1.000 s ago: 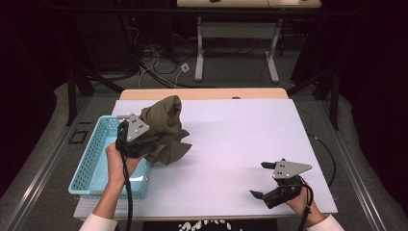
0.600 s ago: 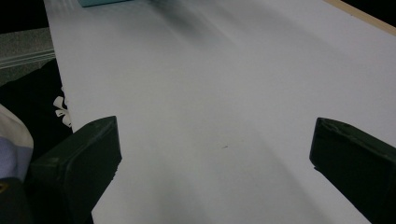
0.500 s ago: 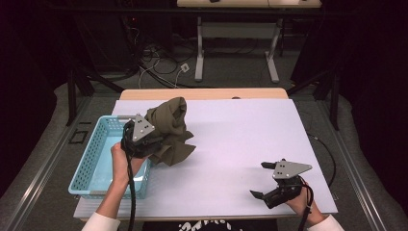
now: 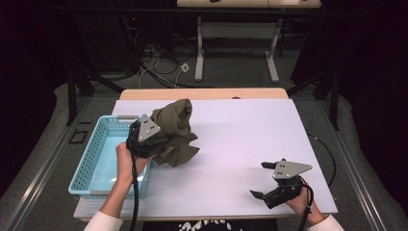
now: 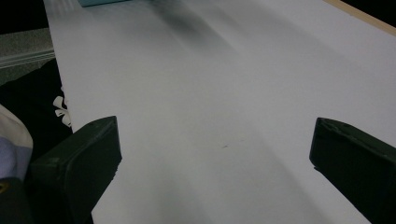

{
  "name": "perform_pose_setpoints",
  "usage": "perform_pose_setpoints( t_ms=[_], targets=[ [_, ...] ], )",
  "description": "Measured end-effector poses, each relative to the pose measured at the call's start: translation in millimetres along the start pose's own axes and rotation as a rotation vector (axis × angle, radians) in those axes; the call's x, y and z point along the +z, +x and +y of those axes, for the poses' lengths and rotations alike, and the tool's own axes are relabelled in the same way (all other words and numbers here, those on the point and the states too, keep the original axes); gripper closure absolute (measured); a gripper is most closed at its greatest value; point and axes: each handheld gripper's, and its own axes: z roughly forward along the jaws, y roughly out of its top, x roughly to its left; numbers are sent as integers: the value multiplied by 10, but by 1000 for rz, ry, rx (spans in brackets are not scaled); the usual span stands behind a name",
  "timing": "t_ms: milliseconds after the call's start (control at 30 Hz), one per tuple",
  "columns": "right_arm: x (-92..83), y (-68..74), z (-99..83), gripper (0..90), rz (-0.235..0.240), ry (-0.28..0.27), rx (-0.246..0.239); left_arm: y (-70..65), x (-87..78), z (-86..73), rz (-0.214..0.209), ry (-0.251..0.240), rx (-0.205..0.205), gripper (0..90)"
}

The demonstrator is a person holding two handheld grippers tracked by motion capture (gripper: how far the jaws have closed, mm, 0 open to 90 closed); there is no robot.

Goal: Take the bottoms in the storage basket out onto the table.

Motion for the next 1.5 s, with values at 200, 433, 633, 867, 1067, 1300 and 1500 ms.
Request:
perform_pose_setpoints(
  t_ms=[200,433,633,867,1067,1300,1500],
  targets=[
    [-1,0,0,18,-1,1,0,-24,25,12,-8,4,7,488],
    [-1,0,0,18,0,1,-1,-59,56,29,-17,4,16,488],
    [0,1,0,19,2,1,-2,-90,85,44,-27,7,24,488],
    [0,2,0,19,2,2,-2,-111,122,52,-36,14,30,487],
    [1,2,-1,19,2,2,-3,-132,151,59,-43,19,37,487],
    [2,3,-1,19,3,3,-4,-165,185,69,-52,22,43,487],
    [8,3,-2,20,6,6,-5,-191,226,71,-61,30,52,487]
  ],
)
